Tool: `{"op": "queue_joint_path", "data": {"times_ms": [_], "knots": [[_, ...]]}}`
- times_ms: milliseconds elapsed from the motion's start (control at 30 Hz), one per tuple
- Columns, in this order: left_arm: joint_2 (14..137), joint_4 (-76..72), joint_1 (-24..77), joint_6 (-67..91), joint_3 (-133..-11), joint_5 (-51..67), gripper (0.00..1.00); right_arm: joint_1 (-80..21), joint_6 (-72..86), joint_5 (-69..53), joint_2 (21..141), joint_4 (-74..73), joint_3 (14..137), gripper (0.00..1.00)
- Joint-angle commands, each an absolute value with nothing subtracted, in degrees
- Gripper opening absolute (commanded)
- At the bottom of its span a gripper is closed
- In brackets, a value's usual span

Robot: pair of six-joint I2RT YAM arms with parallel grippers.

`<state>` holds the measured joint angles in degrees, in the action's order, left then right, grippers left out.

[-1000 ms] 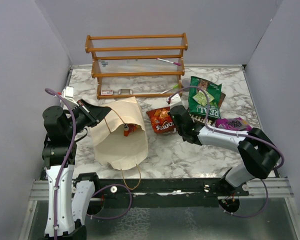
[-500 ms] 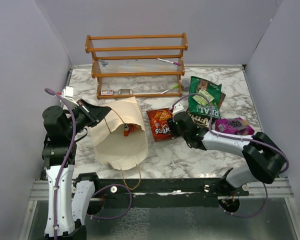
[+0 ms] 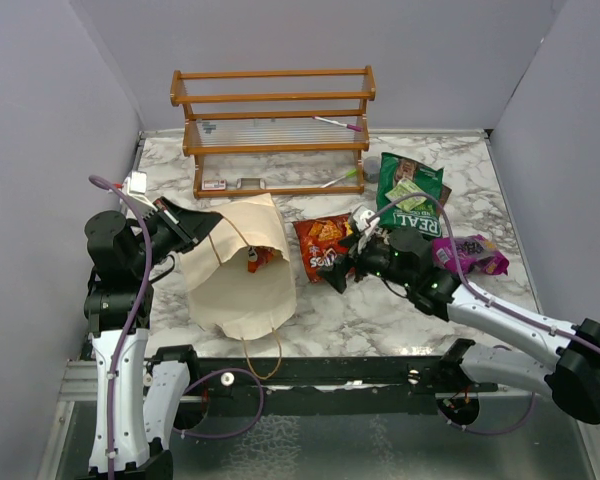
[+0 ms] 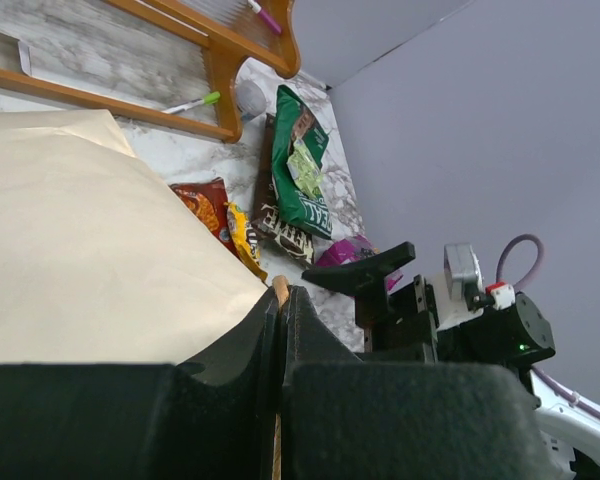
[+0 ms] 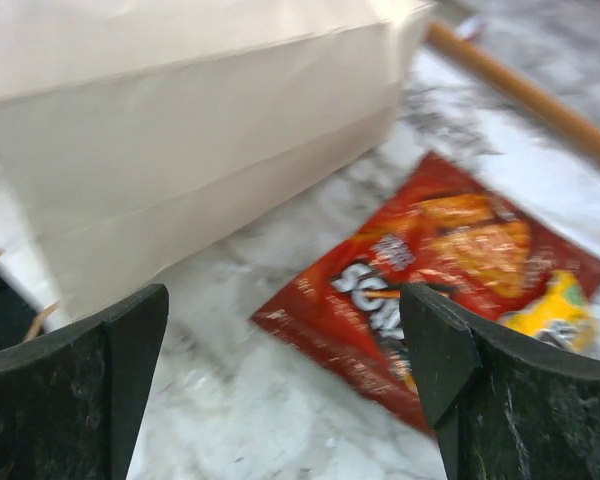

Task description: Take the snacks out of the paper bag

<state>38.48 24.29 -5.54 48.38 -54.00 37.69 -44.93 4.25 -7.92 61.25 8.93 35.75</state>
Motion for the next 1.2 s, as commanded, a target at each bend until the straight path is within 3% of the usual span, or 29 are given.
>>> {"op": "queue_joint_path", "data": {"times_ms": [0, 100, 333, 633, 900, 1167], "knots": [[38.1, 22.8, -5.4, 48.1, -54.4, 38.1, 0.00, -44.9, 7.4, -30.9, 59.7, 10.8, 35.6, 0.99], [38.0, 21.6, -5.4, 48.8, -53.4, 38.2, 0.00, -47.3, 7.8, -33.5, 60.5, 5.4, 40.7, 0.99], [37.3, 21.6, -5.5, 48.9, -53.0, 38.0, 0.00, -63.5, 0.1, -19.3, 55.6, 3.3, 44.7, 0.99], [37.1, 22.5, -5.4, 49.0, -53.3, 38.0, 0.00, -84.9, -22.3, 8.2, 72.5, -0.7, 53.4, 0.99], [37.1, 23.9, -5.5, 48.4, -54.6, 37.6, 0.00, -86.7, -39.8, 33.9, 92.7, 1.7, 61.9, 0.99], [36.8, 24.5, -5.4, 48.2, -55.1, 37.7, 0.00, -83.8, -50.4, 33.6, 100.3, -0.4, 66.3, 1.00]]}}
